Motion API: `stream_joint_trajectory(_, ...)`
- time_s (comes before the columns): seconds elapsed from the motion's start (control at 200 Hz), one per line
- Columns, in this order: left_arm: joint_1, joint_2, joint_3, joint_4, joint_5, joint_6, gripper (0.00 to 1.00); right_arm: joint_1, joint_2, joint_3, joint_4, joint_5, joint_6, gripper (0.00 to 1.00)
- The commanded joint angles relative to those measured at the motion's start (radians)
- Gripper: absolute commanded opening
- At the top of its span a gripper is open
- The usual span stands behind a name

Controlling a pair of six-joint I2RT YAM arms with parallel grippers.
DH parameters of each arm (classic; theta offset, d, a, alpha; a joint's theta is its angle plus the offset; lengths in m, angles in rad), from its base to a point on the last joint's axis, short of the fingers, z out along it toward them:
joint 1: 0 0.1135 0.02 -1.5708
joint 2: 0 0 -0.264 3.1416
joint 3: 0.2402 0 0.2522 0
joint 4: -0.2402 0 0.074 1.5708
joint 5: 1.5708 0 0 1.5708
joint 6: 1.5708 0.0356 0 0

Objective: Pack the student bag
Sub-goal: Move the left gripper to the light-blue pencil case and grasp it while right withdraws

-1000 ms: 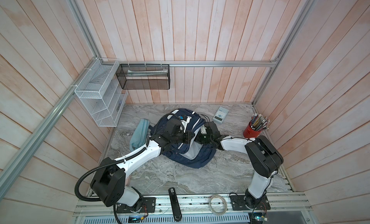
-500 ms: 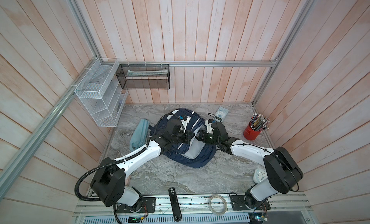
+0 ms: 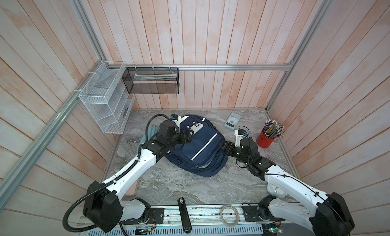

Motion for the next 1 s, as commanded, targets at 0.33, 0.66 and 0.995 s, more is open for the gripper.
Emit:
stream_joint_trajectory(0.33, 0.498, 0.326, 0.086, -0.140, -0.286, 0.041, 0.90, -0.012, 0.009, -0.049, 0.044, -0.011, -0.119, 0.67)
stream_joint_trajectory(0.66, 0.520, 0.618, 0.263, -0.243, -0.400, 0.092, 0.80, -0.028, -0.029, -0.107, 0.089, -0.040, -0.102, 0.67)
stream_joint_trajectory(0.995, 0.509, 0.516, 0.127, -0.124, -0.241, 0.127, 0.07, -0.033, 0.015, -0.098, 0.117, -0.076, -0.077, 0.66)
